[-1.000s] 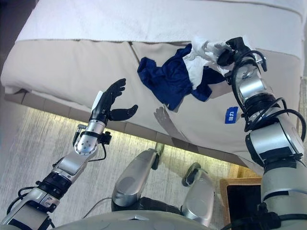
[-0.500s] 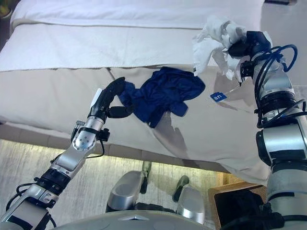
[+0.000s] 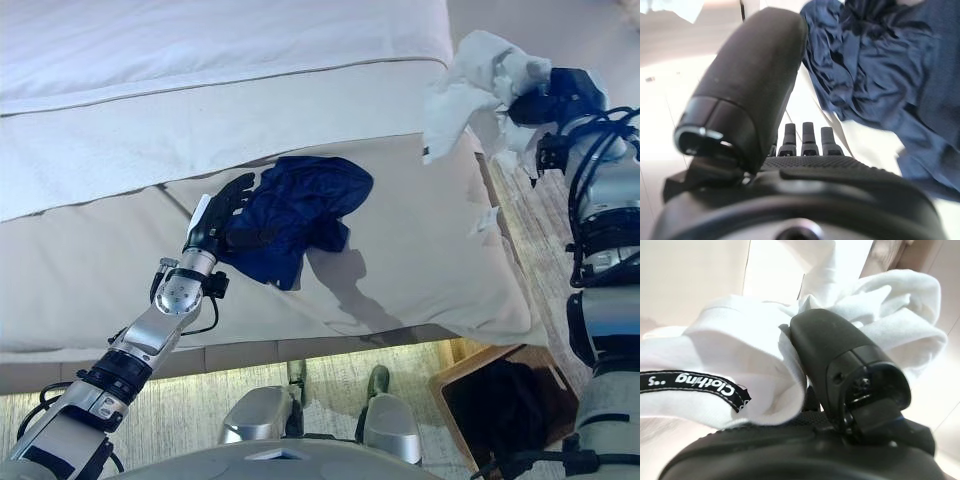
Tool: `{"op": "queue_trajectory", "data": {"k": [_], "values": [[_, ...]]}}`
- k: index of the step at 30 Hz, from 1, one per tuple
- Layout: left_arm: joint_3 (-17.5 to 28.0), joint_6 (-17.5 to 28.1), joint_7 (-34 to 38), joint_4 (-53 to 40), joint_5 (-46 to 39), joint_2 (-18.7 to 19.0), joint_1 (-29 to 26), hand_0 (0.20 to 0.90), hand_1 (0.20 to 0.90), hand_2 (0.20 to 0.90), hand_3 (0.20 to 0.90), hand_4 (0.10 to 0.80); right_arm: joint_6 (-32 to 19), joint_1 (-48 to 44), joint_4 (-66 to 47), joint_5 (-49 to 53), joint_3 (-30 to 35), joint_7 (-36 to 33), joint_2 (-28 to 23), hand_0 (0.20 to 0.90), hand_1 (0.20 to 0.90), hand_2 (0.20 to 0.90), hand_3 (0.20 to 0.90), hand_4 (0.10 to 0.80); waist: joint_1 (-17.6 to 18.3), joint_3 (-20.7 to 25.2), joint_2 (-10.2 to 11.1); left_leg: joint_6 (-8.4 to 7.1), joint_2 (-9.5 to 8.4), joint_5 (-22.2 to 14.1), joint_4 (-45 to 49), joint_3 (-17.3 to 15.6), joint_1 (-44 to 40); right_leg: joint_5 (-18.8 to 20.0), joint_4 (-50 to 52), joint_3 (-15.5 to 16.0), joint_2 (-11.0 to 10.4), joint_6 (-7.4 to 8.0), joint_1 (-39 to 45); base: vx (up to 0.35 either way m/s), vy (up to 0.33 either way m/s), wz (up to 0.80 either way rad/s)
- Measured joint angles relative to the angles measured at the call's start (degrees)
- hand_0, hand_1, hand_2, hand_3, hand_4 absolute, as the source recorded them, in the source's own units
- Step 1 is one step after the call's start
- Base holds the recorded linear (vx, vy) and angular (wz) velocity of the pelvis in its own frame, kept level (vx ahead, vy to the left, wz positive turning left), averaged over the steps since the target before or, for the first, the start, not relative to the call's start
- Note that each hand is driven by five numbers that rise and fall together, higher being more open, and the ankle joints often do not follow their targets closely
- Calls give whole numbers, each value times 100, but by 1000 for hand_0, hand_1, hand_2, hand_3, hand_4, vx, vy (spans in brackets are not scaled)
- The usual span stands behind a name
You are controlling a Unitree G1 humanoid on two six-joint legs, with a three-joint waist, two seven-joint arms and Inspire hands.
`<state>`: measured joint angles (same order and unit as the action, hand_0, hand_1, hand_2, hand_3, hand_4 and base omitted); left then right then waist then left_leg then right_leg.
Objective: Pick up the clothes from the bed and place them into the basket
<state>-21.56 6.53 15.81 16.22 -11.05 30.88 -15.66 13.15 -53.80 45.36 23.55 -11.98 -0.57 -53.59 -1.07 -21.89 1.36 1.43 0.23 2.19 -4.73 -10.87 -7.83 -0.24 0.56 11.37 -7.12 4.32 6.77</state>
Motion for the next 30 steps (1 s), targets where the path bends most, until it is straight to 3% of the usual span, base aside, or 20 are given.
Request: {"op": "queue_trajectory", "data": {"k": [2, 3, 4, 5, 6, 7, 8, 10, 11, 12, 13, 14, 15, 22, 26, 30], "values": [[1, 0, -16, 0, 1, -1, -12, 900, 900, 900, 900, 800, 1, 182, -56, 0, 103, 34, -39, 300, 300, 300, 200, 100, 89, 0, 0, 16, 18, 10, -7, -109, -65, 0, 160, -146, 7, 0, -86, -34, 3, -49], [0, 0, -22, 53, 4, -9, -77, 900, 900, 900, 900, 800, 5, 399, -96, -2, 211, 101, -45, 300, 300, 300, 200, 100, 216, -1, -2, 170, 84, 110, -18, -164, -102, -48, 633, -300, 38, 49, -427, -30, 11, -51], [-1, 1, -13, 94, 7, -11, -145, 900, 900, 900, 900, 800, 7, 535, -102, -1, 255, 158, -48, 300, 300, 300, 200, 100, 297, 3, -11, 190, 172, 123, -14, -157, -123, -306, 593, -365, 112, 98, -561, -27, 13, -55], [-1, 2, -17, 126, 10, -3, -186, 900, 900, 900, 900, 800, 8, 592, -102, -4, 267, 183, -50, 300, 300, 300, 200, 100, 321, 6, 8, 189, 170, 123, -15, -184, -148, -273, 317, -415, 164, 104, -552, -16, 13, -59], [3, -3, -29, 280, 14, 46, -320, 900, 900, 900, 900, 800, 55, 770, -106, -7, 295, 251, -51, 300, 300, 300, 200, 100, 403, 107, 258, 165, -10, 107, -25, -360, -208, 729, -465, -639, 163, -13, -547, -10, 14, -53], [63, -5, -4, 333, 25, -40, -324, 900, 900, 900, 900, 800, 62, 873, -127, -24, 370, 255, -55, 300, 300, 300, 200, 100, 546, 140, 265, 89, -27, 51, -26, -388, -310, 736, -577, -630, 190, -128, -459, -5, 15, -58], [88, -3, -3, 322, 27, -48, -320, 900, 900, 900, 900, 800, 62, 939, -151, -24, 408, 261, -55, 300, 300, 300, 200, 100, 552, 140, 264, 87, -27, 49, -13, -420, -343, 760, -580, -711, 198, -115, -444, 7, 10, -55], [146, -1, 1, 316, 39, -89, -333, 900, 900, 900, 900, 800, 75, 1132, -170, -63, 455, 328, -80, 300, 300, 300, 200, 100, 628, 143, 269, -32, 37, -67, 251, -451, -357, 862, -576, -958, 272, -247, -414, 8, 1, -77], [145, -1, 1, 312, 43, -96, -337, 900, 900, 900, 900, 800, 87, 1211, -178, -114, 466, 362, -94, 300, 300, 300, 200, 100, 629, 152, 293, -52, 52, -296, 390, -403, -297, 894, -575, -1197, 283, -292, -426, -11, -15, -97], [148, 1, 5, 251, 45, -92, -352, 900, 900, 900, 900, 800, 87, 1297, -250, -168, 504, 368, -139, 300, 300, 300, 200, 100, 642, 166, 274, -15, -52, -325, -99, -65, -334, 892, -576, -1420, 343, -290, -495, -17, -20, -83], [150, 4, 5, 243, 47, -82, -379, 900, 900, 900, 900, 800, 87, 1310, -263, -177, 507, 369, -149, 300, 300, 300, 200, 100, 683, 171, 256, -28, -42, -289, -80, 1, -269, 893, -576, -1433, 393, -290, -525, -16, -18, -84], [175, 1, 6, 249, 46, -77, -415, 900, 900, 900, 900, 800, 88, 1373, -303, -182, 507, 378, -142, 300, 300, 300, 200, 100, 725, 176, 192, -57, 54, -166, -54, -40, -216, 892, -576, -1563, 583, -289, -548, -31, -15, -64], [179, -6, 3, 263, 46, -90, -432, 900, 900, 900, 900, 800, 89, 1639, -460, -219, 554, 400, -143, 300, 300, 300, 200, 100, 826, 199, 243, -161, 93, -220, -52, -67, -286, 893, -577, -1629, 627, -288, -548, -36, -15, -58], [183, -7, -3, 255, 102, -73, -491, 900, 900, 900, 900, 800, 77, 2549, -551, -225, 1238, 402, -143, 300, 300, 300, 200, 100, 1174, 218, 250, -208, 41, -297, -55, -327, -359, 842, -581, -1850, 607, -217, -587, -19, -18, -21], [165, -15, -47, 255, 124, -88, -489, 900, 900, 900, 900, 800, 77, 2977, -556, -229, 1243, 404, -92, 300, 300, 300, 200, 100, 1338, 296, 146, -207, 55, -304, -55, -453, -319, 817, -581, -1932, 633, -181, -687, 18, -47, -16], [138, -36, -135, 255, 156, -110, -480, 900, 900, 900, 900, 800, 77, 3273, -570, -284, 1257, 412, -48, 300, 300, 300, 200, 100, 1463, 472, -91, -207, 88, -304, -55, -568, -288, 829, -581, -2043, 679, -196, -761, 27, -52, -15]]}}
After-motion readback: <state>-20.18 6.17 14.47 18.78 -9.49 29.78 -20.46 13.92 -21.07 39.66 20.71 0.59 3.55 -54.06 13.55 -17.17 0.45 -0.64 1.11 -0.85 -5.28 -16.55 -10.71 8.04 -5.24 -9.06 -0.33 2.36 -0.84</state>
